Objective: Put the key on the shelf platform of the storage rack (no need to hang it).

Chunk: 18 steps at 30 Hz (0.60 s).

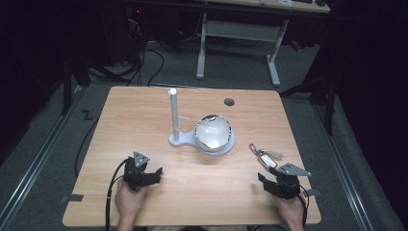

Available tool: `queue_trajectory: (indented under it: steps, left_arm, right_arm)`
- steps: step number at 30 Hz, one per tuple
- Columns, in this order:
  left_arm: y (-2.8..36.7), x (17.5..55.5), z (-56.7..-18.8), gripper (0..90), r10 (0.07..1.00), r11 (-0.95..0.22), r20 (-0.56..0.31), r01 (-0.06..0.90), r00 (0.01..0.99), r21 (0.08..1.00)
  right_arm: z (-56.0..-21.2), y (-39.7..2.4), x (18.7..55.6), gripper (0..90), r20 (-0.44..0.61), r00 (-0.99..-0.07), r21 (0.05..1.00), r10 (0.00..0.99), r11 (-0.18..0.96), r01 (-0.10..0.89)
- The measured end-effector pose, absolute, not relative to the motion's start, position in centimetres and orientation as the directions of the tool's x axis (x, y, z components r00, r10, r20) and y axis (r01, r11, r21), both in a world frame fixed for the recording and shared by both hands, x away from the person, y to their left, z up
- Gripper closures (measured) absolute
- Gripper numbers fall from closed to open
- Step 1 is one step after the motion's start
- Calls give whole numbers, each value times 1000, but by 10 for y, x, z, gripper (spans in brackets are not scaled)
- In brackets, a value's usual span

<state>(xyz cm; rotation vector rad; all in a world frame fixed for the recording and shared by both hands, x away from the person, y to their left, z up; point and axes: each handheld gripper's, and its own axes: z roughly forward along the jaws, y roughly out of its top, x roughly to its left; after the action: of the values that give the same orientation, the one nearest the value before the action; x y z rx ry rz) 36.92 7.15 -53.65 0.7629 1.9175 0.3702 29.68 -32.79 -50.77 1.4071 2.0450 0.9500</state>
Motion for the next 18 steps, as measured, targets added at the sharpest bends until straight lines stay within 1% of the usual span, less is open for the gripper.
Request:
queue_trajectory:
  steps: [7,12,18]
  left_arm:
    - [71,369,-536,192,652,755,-695,347,-304,556]
    - [72,369,-537,192,656,751,-692,350,-300,560]
    - [71,369,-536,191,650,756,-696,346,-305,555]
  right_arm:
    - [-503,-344,294,441,-2,-308,771,951,198,606]
    - [-505,-354,300,427,10,-281,759,960,176,627]
    - [-511,-358,317,399,28,-287,739,958,174,651]
